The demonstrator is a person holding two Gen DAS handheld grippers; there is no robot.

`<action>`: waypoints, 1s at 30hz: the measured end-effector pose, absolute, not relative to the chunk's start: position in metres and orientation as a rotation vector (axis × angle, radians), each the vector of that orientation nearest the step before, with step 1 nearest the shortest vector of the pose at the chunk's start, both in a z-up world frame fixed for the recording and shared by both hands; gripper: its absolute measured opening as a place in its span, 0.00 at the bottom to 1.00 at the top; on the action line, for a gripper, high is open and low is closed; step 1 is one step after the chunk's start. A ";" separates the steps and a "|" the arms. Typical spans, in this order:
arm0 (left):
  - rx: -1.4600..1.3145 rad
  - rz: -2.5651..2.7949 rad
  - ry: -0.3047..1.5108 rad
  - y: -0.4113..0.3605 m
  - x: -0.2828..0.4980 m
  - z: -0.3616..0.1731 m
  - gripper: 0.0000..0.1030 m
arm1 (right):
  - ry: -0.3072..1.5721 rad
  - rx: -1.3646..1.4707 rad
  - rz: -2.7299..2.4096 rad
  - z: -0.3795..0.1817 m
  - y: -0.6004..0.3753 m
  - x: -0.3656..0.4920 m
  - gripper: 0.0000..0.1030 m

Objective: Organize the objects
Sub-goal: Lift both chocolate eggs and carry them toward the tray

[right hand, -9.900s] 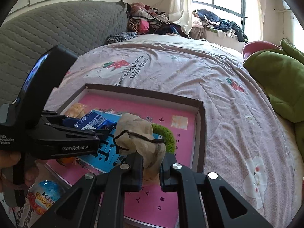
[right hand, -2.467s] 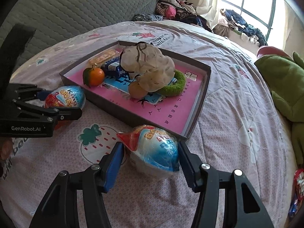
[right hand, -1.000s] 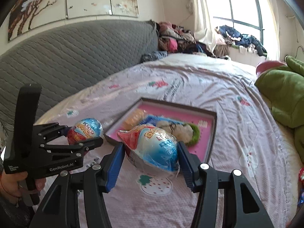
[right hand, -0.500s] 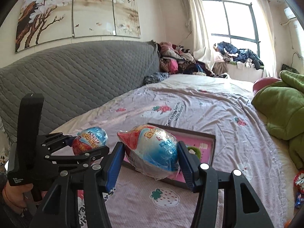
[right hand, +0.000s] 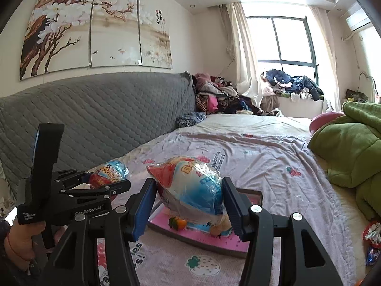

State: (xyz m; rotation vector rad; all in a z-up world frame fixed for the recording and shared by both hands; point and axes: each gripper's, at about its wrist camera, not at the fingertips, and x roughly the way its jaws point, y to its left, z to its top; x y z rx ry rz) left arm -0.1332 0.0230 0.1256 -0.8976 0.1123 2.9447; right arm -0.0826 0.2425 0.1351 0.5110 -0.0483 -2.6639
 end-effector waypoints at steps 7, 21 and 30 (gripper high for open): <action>-0.879 2.973 0.106 0.019 -0.153 0.126 0.50 | -0.032 0.453 -2.706 0.140 0.241 -0.091 0.54; -0.878 3.002 0.112 0.018 -0.189 0.104 0.50 | 0.007 0.406 -2.736 0.130 0.230 -0.110 0.54; -0.904 2.978 0.118 0.024 -0.202 0.090 0.50 | 0.019 0.464 -2.742 0.113 0.230 -0.129 0.54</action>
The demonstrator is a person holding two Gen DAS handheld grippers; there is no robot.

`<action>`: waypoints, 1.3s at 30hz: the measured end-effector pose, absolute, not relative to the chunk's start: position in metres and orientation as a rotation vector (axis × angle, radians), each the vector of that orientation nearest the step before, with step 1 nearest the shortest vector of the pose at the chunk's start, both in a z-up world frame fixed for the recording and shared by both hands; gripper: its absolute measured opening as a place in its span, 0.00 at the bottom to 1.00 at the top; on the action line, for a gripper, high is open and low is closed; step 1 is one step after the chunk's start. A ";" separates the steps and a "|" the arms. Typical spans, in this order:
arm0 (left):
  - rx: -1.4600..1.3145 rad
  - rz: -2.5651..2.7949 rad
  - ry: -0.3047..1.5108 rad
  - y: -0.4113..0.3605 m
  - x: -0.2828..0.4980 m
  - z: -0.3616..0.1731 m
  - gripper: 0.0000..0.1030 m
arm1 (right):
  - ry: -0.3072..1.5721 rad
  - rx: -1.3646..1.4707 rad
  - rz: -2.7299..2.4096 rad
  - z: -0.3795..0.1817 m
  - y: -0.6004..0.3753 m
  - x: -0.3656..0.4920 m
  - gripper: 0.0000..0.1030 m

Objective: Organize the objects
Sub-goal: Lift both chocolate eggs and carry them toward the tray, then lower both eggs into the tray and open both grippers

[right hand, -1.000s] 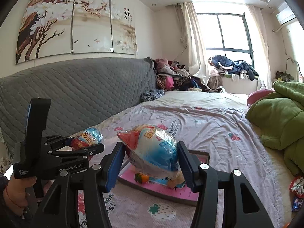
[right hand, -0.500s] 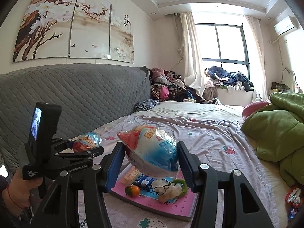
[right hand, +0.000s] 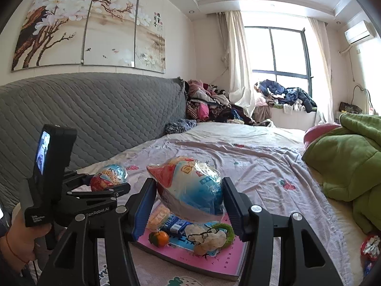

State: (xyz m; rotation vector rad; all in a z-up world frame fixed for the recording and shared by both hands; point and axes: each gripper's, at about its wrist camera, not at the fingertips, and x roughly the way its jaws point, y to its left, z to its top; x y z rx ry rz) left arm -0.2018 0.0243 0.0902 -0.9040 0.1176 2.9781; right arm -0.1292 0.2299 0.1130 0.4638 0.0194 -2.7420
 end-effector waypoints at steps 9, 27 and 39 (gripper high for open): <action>-0.960 2.945 0.097 0.019 -0.215 0.065 0.50 | 0.031 0.605 -2.768 0.084 0.236 -0.154 0.54; -1.135 2.861 0.061 0.010 -0.254 0.002 0.50 | 0.061 0.846 -2.763 0.025 0.246 -0.184 0.54; -1.217 2.819 0.072 0.011 -0.276 -0.036 0.50 | 0.144 0.959 -2.763 -0.014 0.241 -0.199 0.54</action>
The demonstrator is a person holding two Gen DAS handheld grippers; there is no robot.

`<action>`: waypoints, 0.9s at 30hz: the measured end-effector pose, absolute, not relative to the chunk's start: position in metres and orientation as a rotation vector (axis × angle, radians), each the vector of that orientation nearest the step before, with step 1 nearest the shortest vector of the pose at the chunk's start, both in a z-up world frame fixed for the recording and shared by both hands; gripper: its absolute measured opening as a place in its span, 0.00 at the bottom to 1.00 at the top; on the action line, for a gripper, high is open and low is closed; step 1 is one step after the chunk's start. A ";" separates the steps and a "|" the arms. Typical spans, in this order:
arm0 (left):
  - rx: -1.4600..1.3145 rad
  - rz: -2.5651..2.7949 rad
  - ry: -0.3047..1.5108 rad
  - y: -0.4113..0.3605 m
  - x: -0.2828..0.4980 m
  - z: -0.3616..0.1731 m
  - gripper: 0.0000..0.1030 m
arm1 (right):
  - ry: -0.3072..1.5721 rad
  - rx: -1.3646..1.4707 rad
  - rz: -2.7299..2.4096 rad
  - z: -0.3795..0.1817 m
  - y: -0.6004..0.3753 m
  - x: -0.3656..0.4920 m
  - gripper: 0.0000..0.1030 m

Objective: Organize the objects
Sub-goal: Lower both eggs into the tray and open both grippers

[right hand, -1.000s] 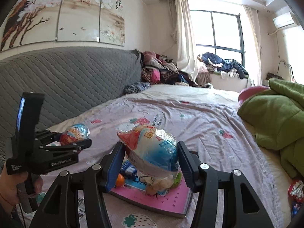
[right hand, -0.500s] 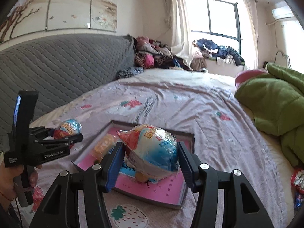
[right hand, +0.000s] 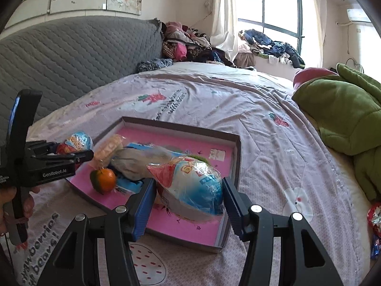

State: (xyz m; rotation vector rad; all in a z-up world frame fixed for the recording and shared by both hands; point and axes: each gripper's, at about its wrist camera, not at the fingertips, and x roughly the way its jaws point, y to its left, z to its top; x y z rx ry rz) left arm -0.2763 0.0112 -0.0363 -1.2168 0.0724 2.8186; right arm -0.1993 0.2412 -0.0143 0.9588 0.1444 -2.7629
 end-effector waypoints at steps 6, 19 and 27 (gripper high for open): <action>-1.221 2.791 0.076 0.012 -0.278 -0.049 0.50 | 0.163 1.009 -2.749 -0.029 0.238 -0.207 0.54; -1.218 2.786 0.106 0.015 -0.282 -0.062 0.51 | 0.231 1.058 -2.763 -0.046 0.231 -0.212 0.54; -1.206 2.791 0.089 0.014 -0.281 -0.065 0.51 | 0.227 1.100 -2.755 -0.055 0.232 -0.216 0.54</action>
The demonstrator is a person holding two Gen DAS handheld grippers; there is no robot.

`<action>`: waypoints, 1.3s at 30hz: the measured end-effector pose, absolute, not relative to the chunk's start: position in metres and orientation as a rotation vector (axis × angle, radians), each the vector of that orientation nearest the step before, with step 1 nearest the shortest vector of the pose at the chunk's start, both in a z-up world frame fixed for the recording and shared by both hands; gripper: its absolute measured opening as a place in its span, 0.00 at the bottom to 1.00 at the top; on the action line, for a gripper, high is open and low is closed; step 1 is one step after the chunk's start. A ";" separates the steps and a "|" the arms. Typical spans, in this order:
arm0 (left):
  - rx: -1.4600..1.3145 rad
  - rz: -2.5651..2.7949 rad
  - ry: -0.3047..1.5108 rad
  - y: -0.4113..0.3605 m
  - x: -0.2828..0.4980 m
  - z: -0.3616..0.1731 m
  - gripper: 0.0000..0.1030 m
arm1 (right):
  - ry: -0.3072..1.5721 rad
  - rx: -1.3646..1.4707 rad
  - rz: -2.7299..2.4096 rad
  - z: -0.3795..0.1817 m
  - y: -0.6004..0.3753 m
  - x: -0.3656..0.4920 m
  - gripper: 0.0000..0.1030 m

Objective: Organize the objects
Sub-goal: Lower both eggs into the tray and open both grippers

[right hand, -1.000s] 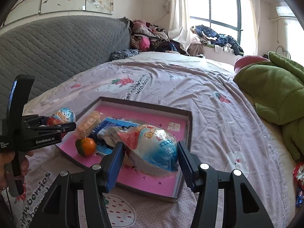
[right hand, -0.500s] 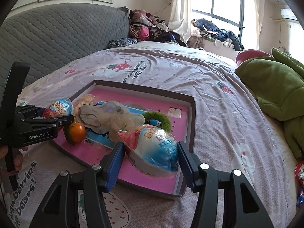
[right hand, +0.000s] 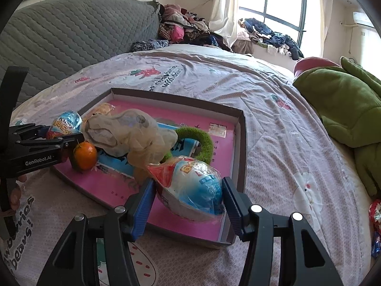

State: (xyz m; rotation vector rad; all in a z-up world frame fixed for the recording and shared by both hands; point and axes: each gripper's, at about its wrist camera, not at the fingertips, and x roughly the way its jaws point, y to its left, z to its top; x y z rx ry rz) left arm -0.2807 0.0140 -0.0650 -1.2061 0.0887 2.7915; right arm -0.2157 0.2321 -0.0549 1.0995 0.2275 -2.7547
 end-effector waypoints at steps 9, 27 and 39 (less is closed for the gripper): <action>-1.234 2.804 0.093 0.011 -0.279 -0.068 0.51 | 0.243 1.147 -2.745 -0.063 0.230 -0.218 0.55; -1.165 2.818 0.118 0.020 -0.265 -0.046 0.65 | 0.192 1.107 -2.744 -0.049 0.230 -0.214 0.62; -1.101 2.851 0.042 0.026 -0.234 -0.004 0.71 | 0.100 0.933 -2.790 0.005 0.232 -0.191 0.62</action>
